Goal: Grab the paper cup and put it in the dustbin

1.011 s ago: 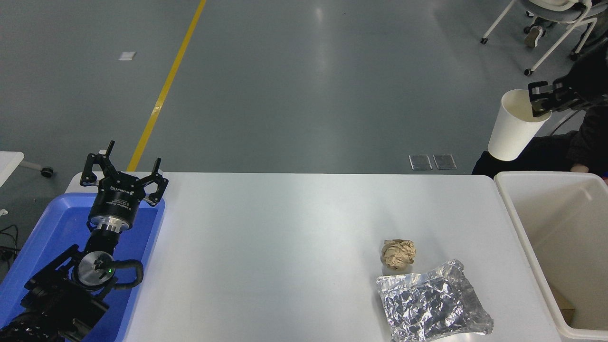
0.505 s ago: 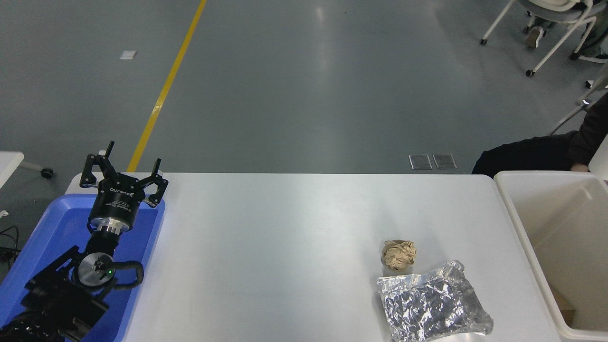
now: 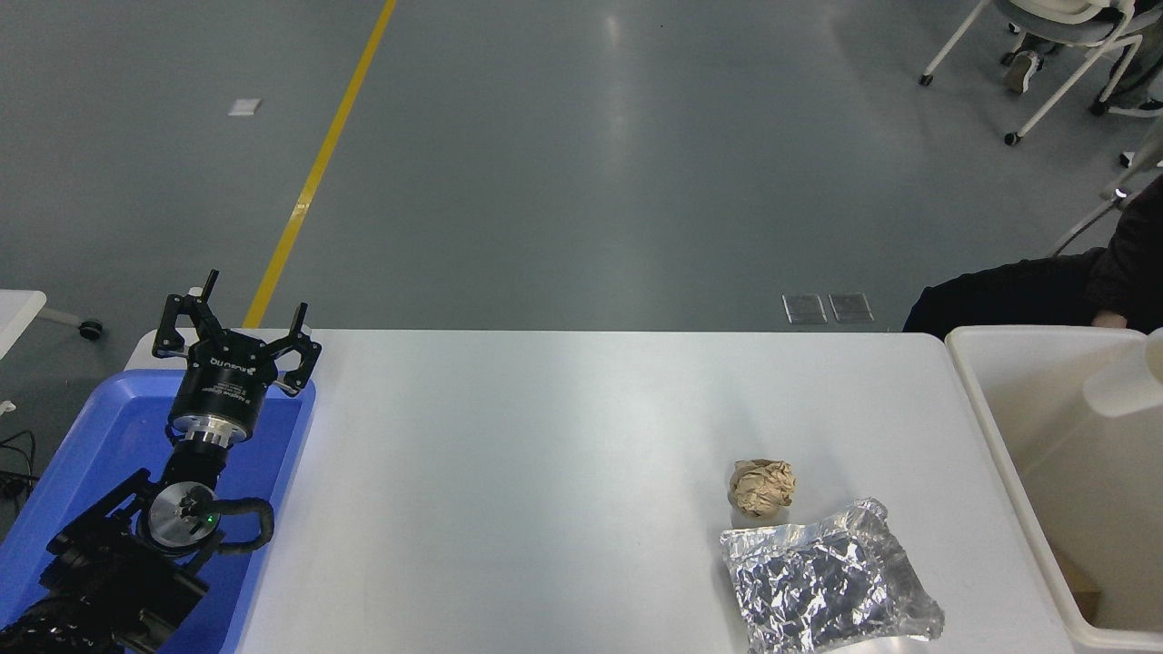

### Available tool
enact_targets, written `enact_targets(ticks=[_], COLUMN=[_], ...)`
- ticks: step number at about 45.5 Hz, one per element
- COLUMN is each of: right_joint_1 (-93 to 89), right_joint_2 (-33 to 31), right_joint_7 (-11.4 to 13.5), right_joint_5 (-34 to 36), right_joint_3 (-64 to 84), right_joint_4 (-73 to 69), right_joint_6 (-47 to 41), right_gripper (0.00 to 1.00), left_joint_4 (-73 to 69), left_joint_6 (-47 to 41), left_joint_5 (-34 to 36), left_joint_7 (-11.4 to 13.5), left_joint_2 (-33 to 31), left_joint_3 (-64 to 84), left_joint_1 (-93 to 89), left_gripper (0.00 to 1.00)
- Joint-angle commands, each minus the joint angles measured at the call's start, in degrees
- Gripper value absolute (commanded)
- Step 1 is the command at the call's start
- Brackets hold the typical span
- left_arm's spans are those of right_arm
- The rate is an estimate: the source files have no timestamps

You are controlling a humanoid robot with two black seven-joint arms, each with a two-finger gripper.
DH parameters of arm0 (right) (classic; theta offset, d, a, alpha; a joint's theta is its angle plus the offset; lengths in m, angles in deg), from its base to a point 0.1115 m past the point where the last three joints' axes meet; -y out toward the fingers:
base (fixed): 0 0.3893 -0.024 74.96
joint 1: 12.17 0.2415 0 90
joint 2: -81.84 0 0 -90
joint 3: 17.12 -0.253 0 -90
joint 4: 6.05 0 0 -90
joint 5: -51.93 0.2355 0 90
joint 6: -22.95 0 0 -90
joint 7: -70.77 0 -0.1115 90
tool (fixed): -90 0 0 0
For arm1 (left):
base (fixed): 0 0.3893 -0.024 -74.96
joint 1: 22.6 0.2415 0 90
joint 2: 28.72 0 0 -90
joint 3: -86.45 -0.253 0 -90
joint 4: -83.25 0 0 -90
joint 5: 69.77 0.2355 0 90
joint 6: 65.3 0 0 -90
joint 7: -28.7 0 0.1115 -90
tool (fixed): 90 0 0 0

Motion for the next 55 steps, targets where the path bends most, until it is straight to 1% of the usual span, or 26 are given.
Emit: enact_targets(ticks=[1, 11, 12, 13, 14, 15, 16, 17, 24, 27, 31, 36, 40, 43, 48, 55], right_joint_1=[-9.06, -9.42, -9.42, -9.42, -9.42, -9.33, -9.24, -9.07, -7.31, -4.59, -0.46, 7.44, 17.62, 27.55, 44.87, 62.46], right_joint_2=[5.03, 5.65, 5.65, 5.56, 5.47, 5.38, 5.3, 5.21, 4.59, 3.19, -0.32, -4.28, -7.18, -8.5, -7.81, -0.17], right_joint_7=[-0.16, -0.25, -0.25, -0.25, -0.25, -0.33, -0.51, -0.51, -0.51, -0.51, -0.16, -0.07, 0.02, 0.02, -0.07, -0.07], right_joint_5=[1.24, 1.15, 1.15, 1.15, 1.06, 0.89, 0.89, 0.89, 0.18, -0.6, -3.59, -9.12, -12.9, -14.4, -14.15, -12.83], right_joint_3=[-7.12, -8.18, -8.18, -8.18, -8.18, -8.18, -8.18, -8.18, -8.09, -7.74, -7.13, -3.71, 3.49, 10.6, 24.32, 35.49], right_joint_4=[4.5, 6.35, 6.52, 6.52, 6.61, 6.53, 6.52, 6.52, 4.86, 3.45, -0.5, -7.26, -14.81, -21.75, -31.25, -39.7], right_joint_6=[3.56, 3.65, 3.65, 3.56, 3.56, 3.48, 3.47, 3.39, 2.68, 2.42, 0.76, -2.76, -5.31, -8.38, -15.58, -23.23], right_gripper=[0.0, 0.0, 0.04, 0.31, 0.81, 1.0, 0.97, 1.0, 1.0, 1.0, 1.0, 1.0, 1.0, 1.0, 1.0, 1.0], left_joint_4=[0.0, 0.0, 0.0, 0.0, 0.0, 0.0, 0.0, 0.0, 0.0, 0.0, 0.0, 0.0, 0.09, 0.09, 0.09, 0.0], left_joint_6=[0.0, 0.0, 0.0, 0.0, 0.0, 0.0, 0.0, 0.0, -0.09, 0.0, 0.0, 0.0, 0.0, 0.09, 0.09, 0.18], left_joint_5=[0.0, -0.08, -0.08, -0.08, 0.0, 0.0, 0.0, 0.0, 0.0, 0.0, 0.0, 0.0, 0.0, 0.0, 0.0, 0.0], left_joint_7=[0.0, 0.0, 0.0, 0.0, 0.0, 0.0, 0.0, 0.0, 0.0, 0.0, 0.0, 0.0, 0.0, -0.08, -0.08, -0.08], left_joint_2=[0.0, 0.0, 0.0, 0.0, 0.0, 0.0, 0.0, 0.0, 0.0, 0.0, 0.0, 0.0, 0.0, 0.0, 0.0, 0.0], left_joint_3=[0.0, 0.0, 0.0, 0.0, 0.0, 0.0, 0.0, 0.0, 0.0, 0.0, -0.08, -0.17, -0.17, -0.17, -0.26, -0.26], left_joint_1=[0.01, 0.01, 0.01, 0.01, 0.01, 0.01, 0.01, 0.01, 0.01, -0.08, -0.08, -0.08, -0.17, -0.17, -0.17, -0.17], left_gripper=[1.0, 1.0, 1.0, 1.0, 1.0, 1.0, 1.0, 1.0, 1.0, 1.0, 1.0, 1.0, 1.0, 1.0, 1.0, 1.0])
